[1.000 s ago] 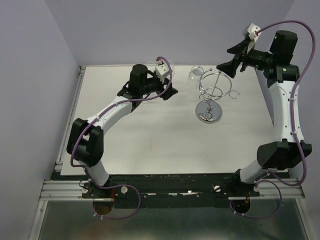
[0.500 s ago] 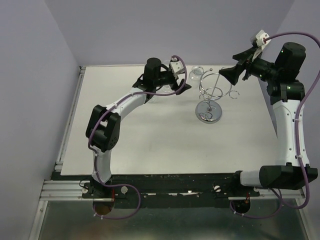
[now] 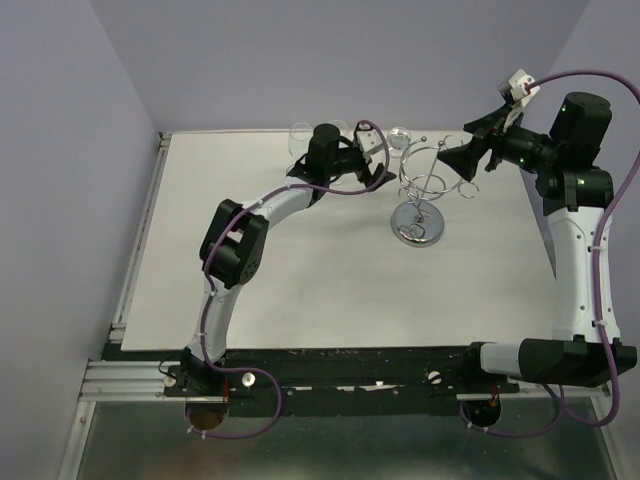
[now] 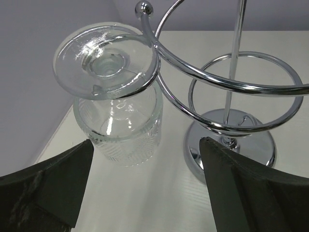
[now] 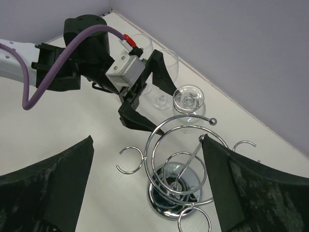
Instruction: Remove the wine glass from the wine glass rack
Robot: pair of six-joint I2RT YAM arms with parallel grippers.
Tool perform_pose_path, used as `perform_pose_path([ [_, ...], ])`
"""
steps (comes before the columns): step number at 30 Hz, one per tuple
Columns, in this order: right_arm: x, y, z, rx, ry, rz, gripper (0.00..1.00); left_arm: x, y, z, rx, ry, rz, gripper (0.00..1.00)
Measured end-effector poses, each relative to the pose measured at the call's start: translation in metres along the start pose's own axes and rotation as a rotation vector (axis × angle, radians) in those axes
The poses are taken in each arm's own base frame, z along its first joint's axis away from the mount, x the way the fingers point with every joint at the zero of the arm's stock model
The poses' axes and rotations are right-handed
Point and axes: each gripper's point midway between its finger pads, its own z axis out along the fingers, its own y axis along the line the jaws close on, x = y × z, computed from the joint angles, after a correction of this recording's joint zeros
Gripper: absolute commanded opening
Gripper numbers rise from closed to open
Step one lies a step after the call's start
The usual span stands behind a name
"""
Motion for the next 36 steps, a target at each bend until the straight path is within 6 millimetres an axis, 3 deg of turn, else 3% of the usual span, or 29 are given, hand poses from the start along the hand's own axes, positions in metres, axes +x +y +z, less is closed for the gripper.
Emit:
perform_pose_path([
  [11, 0.007, 0.007, -0.004, -0.008, 0.026, 0.016, 1.0, 0.017, 0.016, 0.021, -0.115, -0.025, 0.027, 0.99],
  [15, 0.007, 0.007, -0.004, -0.009, 0.028, 0.017, 1.0, 0.012, 0.019, 0.025, -0.157, -0.04, 0.042, 0.98],
  [23, 0.014, 0.008, -0.003, -0.016, 0.038, 0.034, 1.0, 0.01, 0.026, 0.026, -0.234, -0.052, 0.059, 0.85],
  [29, 0.016, 0.008, -0.003, -0.017, 0.042, 0.039, 1.0, 0.023, 0.022, 0.021, -0.26, -0.043, 0.053, 0.72],
  [36, 0.017, 0.008, -0.003, -0.017, 0.043, 0.041, 1.0, 0.016, 0.019, 0.015, -0.265, -0.053, 0.047, 0.61],
])
